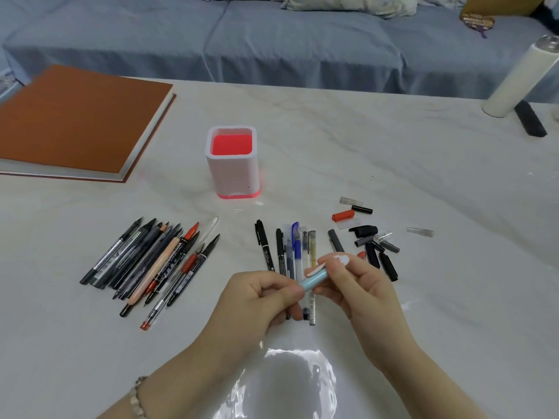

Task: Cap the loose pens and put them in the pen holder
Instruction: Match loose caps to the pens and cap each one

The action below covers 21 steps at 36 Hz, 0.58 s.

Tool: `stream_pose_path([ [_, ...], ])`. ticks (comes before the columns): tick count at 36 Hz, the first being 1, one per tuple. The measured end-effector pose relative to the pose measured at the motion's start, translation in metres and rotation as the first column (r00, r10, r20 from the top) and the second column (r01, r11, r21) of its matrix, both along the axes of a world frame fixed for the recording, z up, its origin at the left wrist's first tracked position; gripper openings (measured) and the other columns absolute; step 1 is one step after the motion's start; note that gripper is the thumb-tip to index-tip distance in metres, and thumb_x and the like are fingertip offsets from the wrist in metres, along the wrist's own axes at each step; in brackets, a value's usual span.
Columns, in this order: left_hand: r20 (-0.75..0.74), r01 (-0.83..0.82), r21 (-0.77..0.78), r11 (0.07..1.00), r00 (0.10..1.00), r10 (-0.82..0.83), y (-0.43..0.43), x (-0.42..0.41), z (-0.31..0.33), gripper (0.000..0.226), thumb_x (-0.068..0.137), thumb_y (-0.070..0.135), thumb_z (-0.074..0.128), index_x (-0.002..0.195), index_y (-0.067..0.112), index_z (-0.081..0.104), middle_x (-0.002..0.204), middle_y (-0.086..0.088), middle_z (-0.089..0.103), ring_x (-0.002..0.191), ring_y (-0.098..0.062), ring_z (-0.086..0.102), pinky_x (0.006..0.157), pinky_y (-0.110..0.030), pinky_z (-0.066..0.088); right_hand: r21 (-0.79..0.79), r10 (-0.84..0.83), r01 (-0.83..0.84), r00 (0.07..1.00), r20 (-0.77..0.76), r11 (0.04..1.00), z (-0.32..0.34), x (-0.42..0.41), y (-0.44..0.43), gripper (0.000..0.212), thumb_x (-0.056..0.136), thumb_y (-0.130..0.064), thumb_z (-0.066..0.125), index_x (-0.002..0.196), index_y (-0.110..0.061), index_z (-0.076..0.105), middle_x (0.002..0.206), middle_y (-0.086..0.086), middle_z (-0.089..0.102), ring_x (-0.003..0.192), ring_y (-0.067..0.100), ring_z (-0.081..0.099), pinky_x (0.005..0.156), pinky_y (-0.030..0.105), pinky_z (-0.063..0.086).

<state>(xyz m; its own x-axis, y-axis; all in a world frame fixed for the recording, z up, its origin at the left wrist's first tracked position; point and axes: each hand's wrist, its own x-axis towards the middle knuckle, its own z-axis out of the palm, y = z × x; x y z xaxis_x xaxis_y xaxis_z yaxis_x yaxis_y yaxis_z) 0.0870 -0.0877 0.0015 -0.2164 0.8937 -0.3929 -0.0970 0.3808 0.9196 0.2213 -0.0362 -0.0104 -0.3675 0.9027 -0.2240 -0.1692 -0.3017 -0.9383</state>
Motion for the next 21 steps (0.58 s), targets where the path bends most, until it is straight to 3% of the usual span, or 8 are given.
stream_pose_path([
  [5,0.121,0.087,-0.118,0.989,0.99,-0.073,0.0,-0.004,-0.005,0.024,0.086,0.006,0.056,0.063,0.009,0.065,0.048,0.001,0.059,0.035,-0.006,0.035,0.036,-0.013,0.025,0.015,0.003,-0.004,0.998,0.059,1.0,-0.009,-0.004,-0.002,0.013,0.08,-0.023,0.053,0.075,-0.016,0.064,0.069,0.003,0.068,0.066,0.009,0.065,0.065,0.018,0.054],
  [8,-0.038,0.111,-0.082,0.99,0.993,-0.115,-0.002,-0.01,-0.011,0.015,0.085,0.011,0.06,0.072,0.01,0.067,0.056,-0.002,0.064,0.043,-0.007,0.049,0.041,-0.016,0.037,0.007,0.068,-0.069,0.994,0.083,0.998,-0.014,-0.009,-0.001,0.01,0.087,-0.005,0.051,0.09,-0.011,0.058,0.075,0.002,0.067,0.066,0.005,0.064,0.063,0.015,0.052],
  [10,-0.203,0.124,-0.057,0.991,0.97,-0.133,-0.005,-0.018,-0.016,0.007,0.084,0.021,0.062,0.083,0.015,0.067,0.07,-0.006,0.068,0.056,-0.01,0.06,0.052,-0.022,0.048,0.008,0.098,-0.099,0.992,0.083,0.995,-0.014,-0.014,0.001,0.017,0.086,0.0,0.052,0.099,-0.01,0.058,0.079,0.003,0.067,0.072,0.007,0.065,0.066,0.016,0.053],
  [11,-0.343,0.135,-0.058,0.989,0.928,-0.147,-0.007,-0.023,-0.019,0.011,0.085,0.029,0.06,0.09,0.02,0.064,0.079,-0.001,0.068,0.064,-0.008,0.063,0.061,-0.023,0.05,0.01,0.094,-0.095,0.992,0.088,0.995,-0.014,-0.016,0.002,0.02,0.086,0.001,0.053,0.101,-0.011,0.059,0.079,0.003,0.067,0.074,0.009,0.066,0.067,0.017,0.054],
  [13,-0.657,0.141,-0.102,0.985,0.734,-0.173,-0.014,-0.036,-0.025,0.025,0.088,0.043,0.049,0.108,0.029,0.056,0.096,0.012,0.062,0.083,-0.002,0.06,0.075,-0.021,0.048,0.037,0.057,-0.062,0.99,0.132,0.997,-0.016,-0.023,0.007,0.027,0.085,0.001,0.055,0.105,-0.017,0.058,0.079,0.004,0.066,0.074,0.011,0.067,0.067,0.019,0.055],
  [16,-0.857,0.033,-0.082,0.996,0.508,-0.087,-0.024,-0.059,-0.031,0.037,0.093,0.043,0.037,0.122,0.025,0.051,0.119,0.012,0.054,0.107,-0.008,0.053,0.084,-0.025,0.041,0.179,0.007,-0.057,0.964,0.267,0.982,-0.02,-0.035,0.016,0.038,0.086,-0.003,0.056,0.106,-0.035,0.052,0.072,0.003,0.061,0.065,0.009,0.064,0.059,0.016,0.052],
  [19,-0.942,0.044,-0.033,0.998,0.331,-0.046,-0.028,-0.082,-0.046,0.033,0.086,0.032,0.043,0.105,0.016,0.064,0.104,0.001,0.064,0.095,-0.021,0.063,0.067,-0.028,0.048,0.35,-0.015,-0.146,0.908,0.419,0.925,-0.021,-0.052,0.026,0.029,0.086,-0.009,0.057,0.079,-0.037,0.057,0.067,-0.002,0.056,0.059,0.006,0.054,0.059,0.02,0.05],
  [21,-0.958,0.017,-0.028,0.999,0.286,-0.032,-0.028,-0.09,-0.052,0.013,0.079,0.015,0.061,0.09,0.012,0.068,0.089,-0.002,0.067,0.08,-0.026,0.065,0.055,-0.027,0.045,0.431,-0.018,-0.242,0.855,0.518,0.869,-0.023,-0.066,0.03,0.021,0.084,-0.013,0.06,0.077,-0.033,0.06,0.067,-0.011,0.052,0.059,0.002,0.049,0.061,0.011,0.04],
])
